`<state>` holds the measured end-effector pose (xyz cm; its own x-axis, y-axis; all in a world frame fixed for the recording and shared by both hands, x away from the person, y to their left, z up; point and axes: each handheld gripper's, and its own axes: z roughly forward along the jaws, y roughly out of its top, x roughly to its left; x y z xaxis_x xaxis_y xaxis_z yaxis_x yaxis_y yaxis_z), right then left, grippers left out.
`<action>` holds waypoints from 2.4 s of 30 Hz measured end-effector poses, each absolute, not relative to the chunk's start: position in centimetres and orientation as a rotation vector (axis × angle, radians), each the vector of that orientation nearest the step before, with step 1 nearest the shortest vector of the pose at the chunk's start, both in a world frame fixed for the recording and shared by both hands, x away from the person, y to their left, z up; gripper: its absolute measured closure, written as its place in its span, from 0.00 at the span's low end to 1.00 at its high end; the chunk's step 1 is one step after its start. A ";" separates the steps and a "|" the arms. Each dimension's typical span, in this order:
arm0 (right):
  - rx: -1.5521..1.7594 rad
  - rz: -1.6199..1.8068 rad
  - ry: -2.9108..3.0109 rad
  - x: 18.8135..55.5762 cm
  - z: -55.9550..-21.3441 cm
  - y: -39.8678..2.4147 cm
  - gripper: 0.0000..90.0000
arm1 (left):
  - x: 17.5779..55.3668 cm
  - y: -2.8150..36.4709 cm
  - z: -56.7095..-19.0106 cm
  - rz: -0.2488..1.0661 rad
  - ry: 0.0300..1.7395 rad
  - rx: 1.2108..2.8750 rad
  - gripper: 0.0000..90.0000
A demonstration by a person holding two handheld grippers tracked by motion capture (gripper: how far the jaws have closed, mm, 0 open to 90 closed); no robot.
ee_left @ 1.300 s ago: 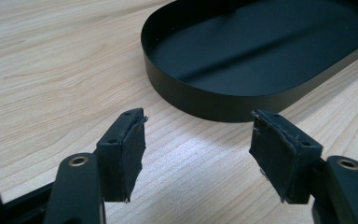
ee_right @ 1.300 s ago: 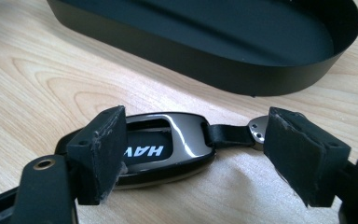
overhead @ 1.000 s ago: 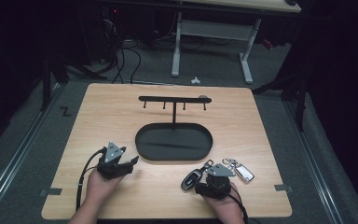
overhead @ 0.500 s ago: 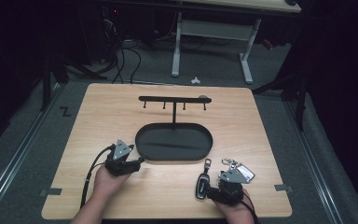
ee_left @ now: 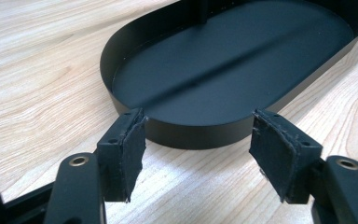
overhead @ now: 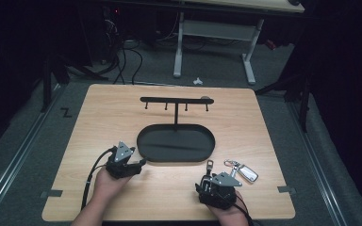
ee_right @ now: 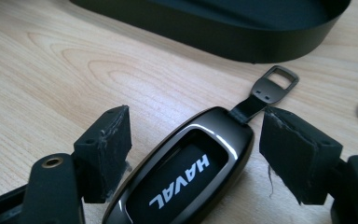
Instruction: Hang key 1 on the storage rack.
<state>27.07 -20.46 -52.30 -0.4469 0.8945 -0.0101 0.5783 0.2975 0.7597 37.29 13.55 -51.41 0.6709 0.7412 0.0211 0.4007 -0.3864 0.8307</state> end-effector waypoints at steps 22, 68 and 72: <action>1.403 0.915 2.153 27.4 -52.1 -24.0 0.45 | 37.2 13.7 -51.5 0.491 0.879 2.032 0.40; 1.362 0.771 2.379 30.0 -48.9 -24.5 0.50 | 37.1 13.5 -51.6 0.462 0.870 2.049 0.41; 1.382 0.629 2.446 31.2 -48.2 -23.6 0.47 | 37.1 13.6 -51.6 0.458 0.866 2.049 0.41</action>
